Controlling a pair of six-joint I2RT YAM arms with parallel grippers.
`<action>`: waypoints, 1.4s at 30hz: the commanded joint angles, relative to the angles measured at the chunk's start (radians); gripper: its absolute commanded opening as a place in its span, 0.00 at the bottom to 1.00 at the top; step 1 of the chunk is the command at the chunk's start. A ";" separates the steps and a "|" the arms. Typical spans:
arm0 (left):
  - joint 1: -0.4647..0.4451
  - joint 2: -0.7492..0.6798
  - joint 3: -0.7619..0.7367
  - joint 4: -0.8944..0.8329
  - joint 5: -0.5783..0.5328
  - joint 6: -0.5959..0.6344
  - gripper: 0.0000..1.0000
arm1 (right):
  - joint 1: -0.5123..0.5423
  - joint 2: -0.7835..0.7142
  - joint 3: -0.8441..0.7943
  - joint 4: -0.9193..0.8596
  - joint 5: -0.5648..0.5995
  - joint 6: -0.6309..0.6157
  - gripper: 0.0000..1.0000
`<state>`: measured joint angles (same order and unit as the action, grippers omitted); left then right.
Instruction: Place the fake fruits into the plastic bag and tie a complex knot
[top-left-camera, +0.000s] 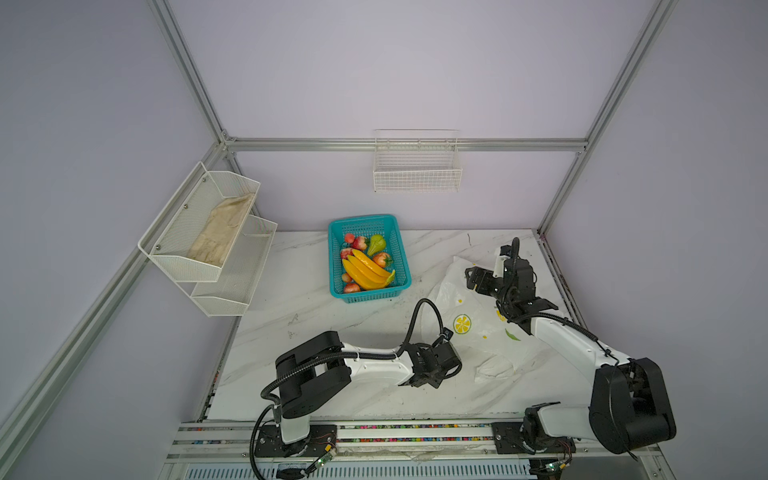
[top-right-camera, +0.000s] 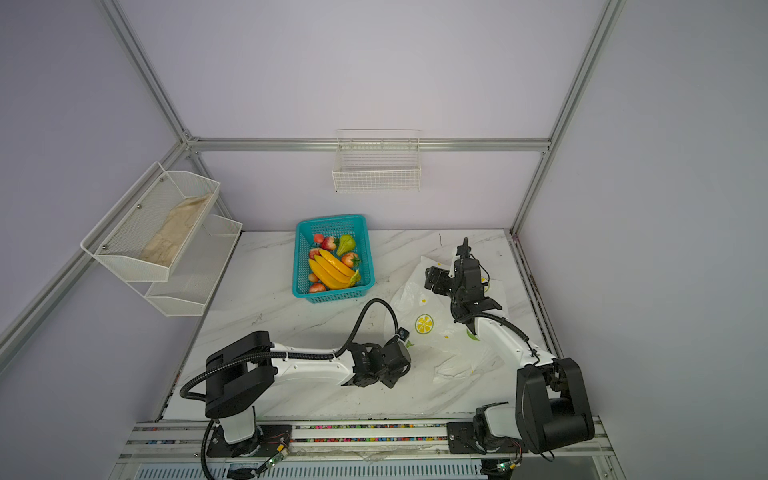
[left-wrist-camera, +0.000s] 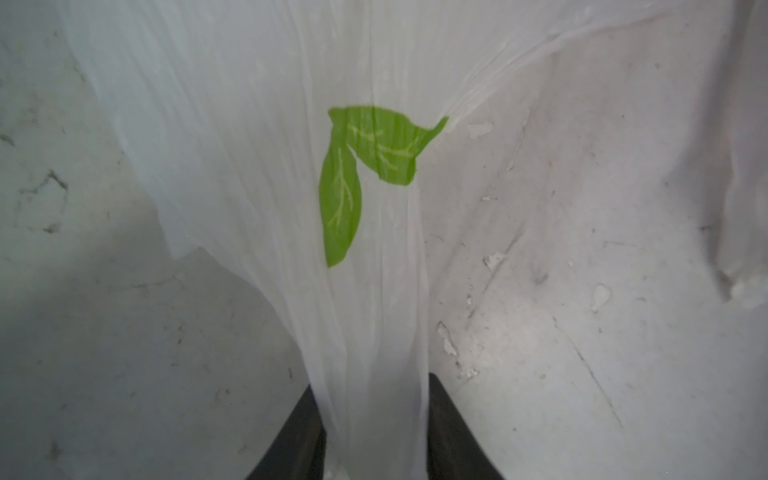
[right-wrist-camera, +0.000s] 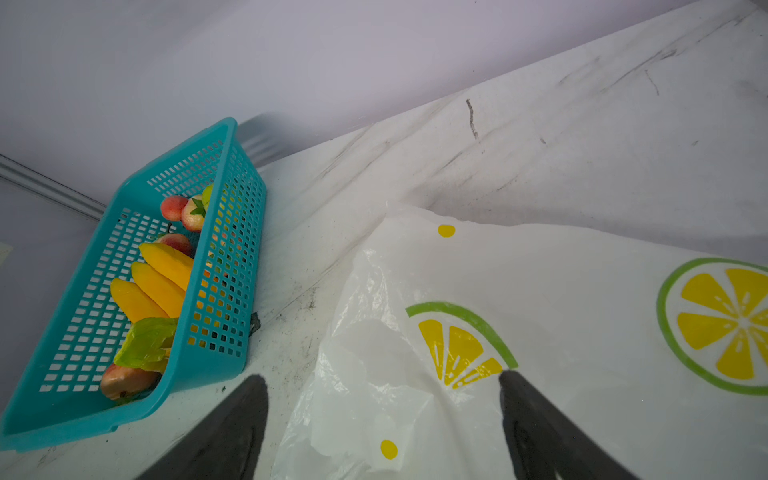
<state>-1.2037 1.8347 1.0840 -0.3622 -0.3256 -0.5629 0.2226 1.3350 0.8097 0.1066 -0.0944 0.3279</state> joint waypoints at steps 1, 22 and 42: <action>0.023 -0.035 0.081 -0.004 -0.019 -0.001 0.25 | 0.000 -0.032 0.036 -0.057 0.046 -0.049 0.89; 0.510 -0.229 0.343 -0.148 0.456 0.198 0.00 | 0.207 -0.262 0.003 -0.126 0.077 -0.352 0.81; 0.636 -0.228 0.411 -0.174 0.686 0.145 0.00 | 0.515 0.032 -0.209 0.408 0.668 -0.667 0.85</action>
<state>-0.5751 1.6302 1.4139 -0.5438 0.3096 -0.4084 0.7238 1.3300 0.5980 0.3508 0.4572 -0.2531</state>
